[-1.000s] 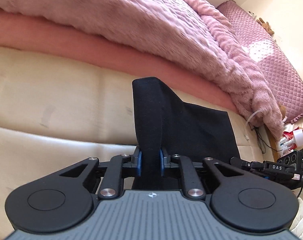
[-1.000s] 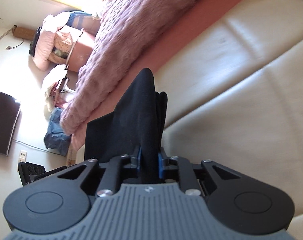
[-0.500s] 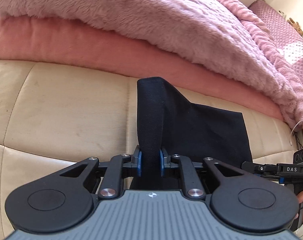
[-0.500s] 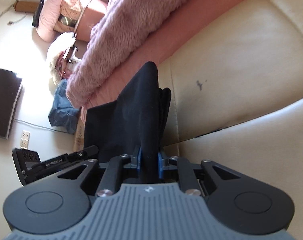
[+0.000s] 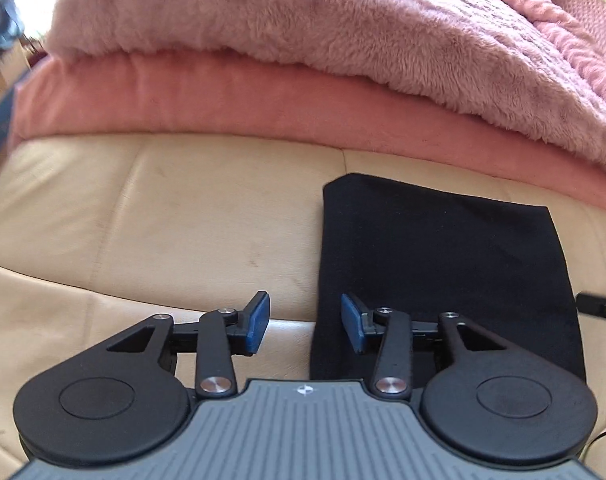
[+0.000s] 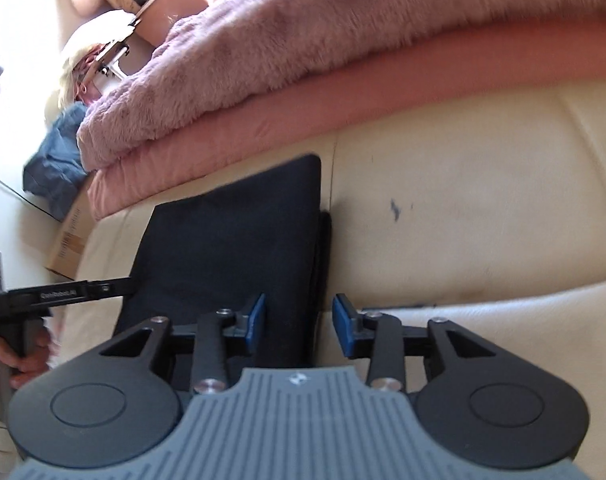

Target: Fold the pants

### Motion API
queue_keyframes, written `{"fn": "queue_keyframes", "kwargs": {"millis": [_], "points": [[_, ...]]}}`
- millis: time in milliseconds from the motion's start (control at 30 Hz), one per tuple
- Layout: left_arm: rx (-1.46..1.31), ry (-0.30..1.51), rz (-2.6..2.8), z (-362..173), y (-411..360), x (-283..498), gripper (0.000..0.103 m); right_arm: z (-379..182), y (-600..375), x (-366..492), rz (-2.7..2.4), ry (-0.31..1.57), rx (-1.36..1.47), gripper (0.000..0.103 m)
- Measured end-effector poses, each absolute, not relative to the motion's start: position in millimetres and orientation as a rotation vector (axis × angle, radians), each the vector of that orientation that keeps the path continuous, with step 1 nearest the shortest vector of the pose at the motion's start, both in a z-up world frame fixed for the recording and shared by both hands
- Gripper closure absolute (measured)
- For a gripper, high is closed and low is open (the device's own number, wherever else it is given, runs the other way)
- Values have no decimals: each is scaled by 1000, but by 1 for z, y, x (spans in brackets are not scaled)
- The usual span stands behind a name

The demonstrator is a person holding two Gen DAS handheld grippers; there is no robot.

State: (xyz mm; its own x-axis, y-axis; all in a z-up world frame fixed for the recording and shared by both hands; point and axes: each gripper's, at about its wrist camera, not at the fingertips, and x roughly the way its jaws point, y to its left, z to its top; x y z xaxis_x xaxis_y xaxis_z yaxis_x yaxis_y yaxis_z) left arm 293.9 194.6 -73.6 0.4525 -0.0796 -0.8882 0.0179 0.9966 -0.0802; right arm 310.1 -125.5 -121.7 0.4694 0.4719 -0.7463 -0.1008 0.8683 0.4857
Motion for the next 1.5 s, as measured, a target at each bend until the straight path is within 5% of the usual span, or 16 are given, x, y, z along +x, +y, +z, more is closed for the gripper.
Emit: {"fn": "queue_keyframes", "kwargs": {"millis": [167,333,600,1500], "points": [[9,901,-15,-16,175,244,55,-50,-118,268,374,816,248,63],[69,695,65,35,136,176,55,10,-101,199,394,621,125,39],[103,580,115,56,103,80,43,31,-86,91,369,529,17,22],[135,769,212,-4,84,1,27,-40,-66,16,303,682,-13,21]]}}
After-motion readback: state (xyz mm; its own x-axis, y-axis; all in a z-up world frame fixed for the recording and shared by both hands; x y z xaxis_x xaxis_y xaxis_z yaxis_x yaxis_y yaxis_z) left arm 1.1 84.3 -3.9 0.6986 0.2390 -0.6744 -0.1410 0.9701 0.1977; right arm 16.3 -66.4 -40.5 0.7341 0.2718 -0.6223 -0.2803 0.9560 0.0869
